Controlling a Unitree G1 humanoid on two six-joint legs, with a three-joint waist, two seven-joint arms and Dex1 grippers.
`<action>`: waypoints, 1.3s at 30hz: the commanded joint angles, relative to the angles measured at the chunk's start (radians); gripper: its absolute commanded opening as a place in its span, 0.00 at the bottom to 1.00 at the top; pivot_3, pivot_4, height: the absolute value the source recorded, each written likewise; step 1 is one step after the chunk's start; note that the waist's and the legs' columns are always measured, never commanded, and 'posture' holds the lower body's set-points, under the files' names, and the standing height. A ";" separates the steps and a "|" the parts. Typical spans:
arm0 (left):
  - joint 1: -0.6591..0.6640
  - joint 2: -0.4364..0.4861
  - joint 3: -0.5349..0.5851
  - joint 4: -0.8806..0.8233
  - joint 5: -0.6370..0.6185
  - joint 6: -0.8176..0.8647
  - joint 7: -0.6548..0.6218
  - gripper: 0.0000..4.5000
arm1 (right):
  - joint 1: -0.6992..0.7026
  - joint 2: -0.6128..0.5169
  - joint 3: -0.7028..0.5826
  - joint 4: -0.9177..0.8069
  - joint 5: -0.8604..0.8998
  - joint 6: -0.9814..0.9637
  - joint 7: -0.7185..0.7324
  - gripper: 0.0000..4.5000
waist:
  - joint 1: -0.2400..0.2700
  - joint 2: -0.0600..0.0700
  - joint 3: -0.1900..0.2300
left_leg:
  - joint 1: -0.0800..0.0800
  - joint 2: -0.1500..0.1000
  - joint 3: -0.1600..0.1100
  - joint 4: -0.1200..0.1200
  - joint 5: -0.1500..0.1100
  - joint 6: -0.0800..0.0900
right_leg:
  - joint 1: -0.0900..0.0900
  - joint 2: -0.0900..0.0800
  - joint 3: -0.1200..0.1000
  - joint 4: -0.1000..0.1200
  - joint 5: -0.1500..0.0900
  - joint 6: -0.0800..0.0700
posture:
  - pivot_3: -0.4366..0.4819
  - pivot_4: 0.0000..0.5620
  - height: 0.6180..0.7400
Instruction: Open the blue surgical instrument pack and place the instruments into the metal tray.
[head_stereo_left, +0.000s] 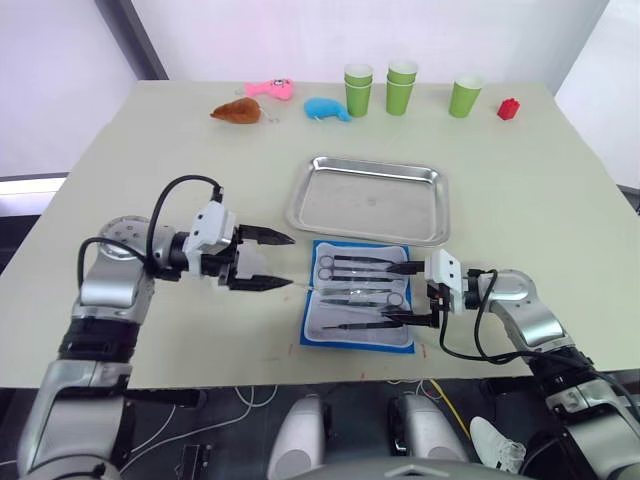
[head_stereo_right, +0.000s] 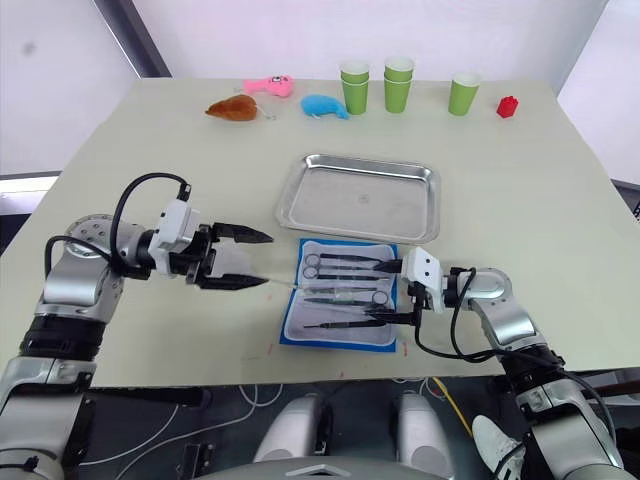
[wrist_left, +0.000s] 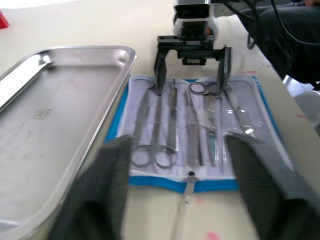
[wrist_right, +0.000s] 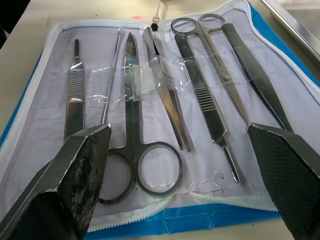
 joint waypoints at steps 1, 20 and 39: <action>-0.059 -0.045 -0.040 0.086 0.066 -0.089 -0.009 0.38 | 0.035 -0.005 0.052 0.074 -0.078 0.041 -0.016 1.00 | -0.001 0.000 0.000 | 0.000 0.000 0.000 0.000 0.000 0.000 | 0.000 0.000 0.000 0.000 0.000 0.000 | 0.48 0.27 1.00; -0.329 -0.261 -0.117 0.655 0.301 -0.423 0.032 0.38 | 0.051 0.017 0.044 0.055 -0.075 0.047 -0.061 1.00 | -0.013 -0.002 -0.001 | 0.000 0.000 -0.001 0.000 0.000 0.000 | 0.000 0.001 0.000 0.002 0.000 0.000 | 0.48 0.27 1.00; -0.336 -0.293 -0.100 0.772 0.339 -0.477 0.063 0.02 | 0.053 0.028 0.054 0.039 -0.073 0.060 -0.060 1.00 | -0.019 -0.002 -0.002 | 0.000 0.000 -0.002 0.000 0.000 0.000 | 0.000 0.001 0.000 0.002 0.000 0.000 | 0.48 0.27 1.00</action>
